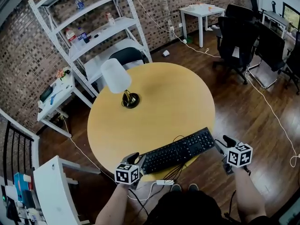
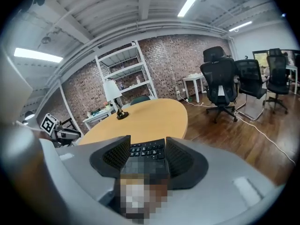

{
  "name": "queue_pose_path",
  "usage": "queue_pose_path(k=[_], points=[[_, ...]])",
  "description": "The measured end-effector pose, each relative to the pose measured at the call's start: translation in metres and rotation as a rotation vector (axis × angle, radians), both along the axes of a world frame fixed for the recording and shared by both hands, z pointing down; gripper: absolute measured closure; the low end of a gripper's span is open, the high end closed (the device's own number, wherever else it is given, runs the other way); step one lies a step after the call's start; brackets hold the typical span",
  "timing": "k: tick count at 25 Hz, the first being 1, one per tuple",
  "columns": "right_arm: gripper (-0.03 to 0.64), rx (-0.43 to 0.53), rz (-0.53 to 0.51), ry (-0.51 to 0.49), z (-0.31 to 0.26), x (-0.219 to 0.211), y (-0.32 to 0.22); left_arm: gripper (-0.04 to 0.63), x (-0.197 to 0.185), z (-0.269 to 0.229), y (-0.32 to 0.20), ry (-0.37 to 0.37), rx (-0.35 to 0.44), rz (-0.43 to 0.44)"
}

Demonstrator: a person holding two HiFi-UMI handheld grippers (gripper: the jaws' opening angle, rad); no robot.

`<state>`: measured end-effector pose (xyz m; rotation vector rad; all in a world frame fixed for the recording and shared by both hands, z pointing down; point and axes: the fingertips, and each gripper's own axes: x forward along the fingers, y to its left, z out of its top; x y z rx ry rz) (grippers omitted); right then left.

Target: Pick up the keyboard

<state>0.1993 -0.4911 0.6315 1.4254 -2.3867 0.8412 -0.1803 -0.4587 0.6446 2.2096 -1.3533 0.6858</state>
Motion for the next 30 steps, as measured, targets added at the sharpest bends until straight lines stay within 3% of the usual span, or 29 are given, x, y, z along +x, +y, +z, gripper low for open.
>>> queue_pose_path(k=[7,11,14,22,27,30], points=[[0.341,-0.094,0.024,-0.06,0.064,0.001,-0.014,0.426,-0.011,0.055,-0.015,-0.03,-0.067,-0.006],[0.336,-0.13,0.009,-0.038,0.096,0.005,-0.018,0.422,-0.019,0.074,-0.025,-0.017,-0.082,-0.026],[0.336,-0.16,-0.004,-0.099,0.113,-0.003,-0.02,0.422,-0.027,0.088,-0.026,-0.014,-0.098,-0.04],[0.328,-0.232,-0.04,-0.172,0.137,-0.012,-0.025,0.419,-0.021,0.104,-0.026,-0.039,-0.099,0.017],[0.413,-0.265,-0.081,-0.251,0.136,-0.021,-0.025,0.42,-0.021,0.104,-0.026,-0.034,-0.078,0.027],[0.424,-0.288,-0.081,-0.275,0.136,-0.017,-0.021,0.42,-0.017,0.105,-0.024,-0.037,-0.08,0.026]])
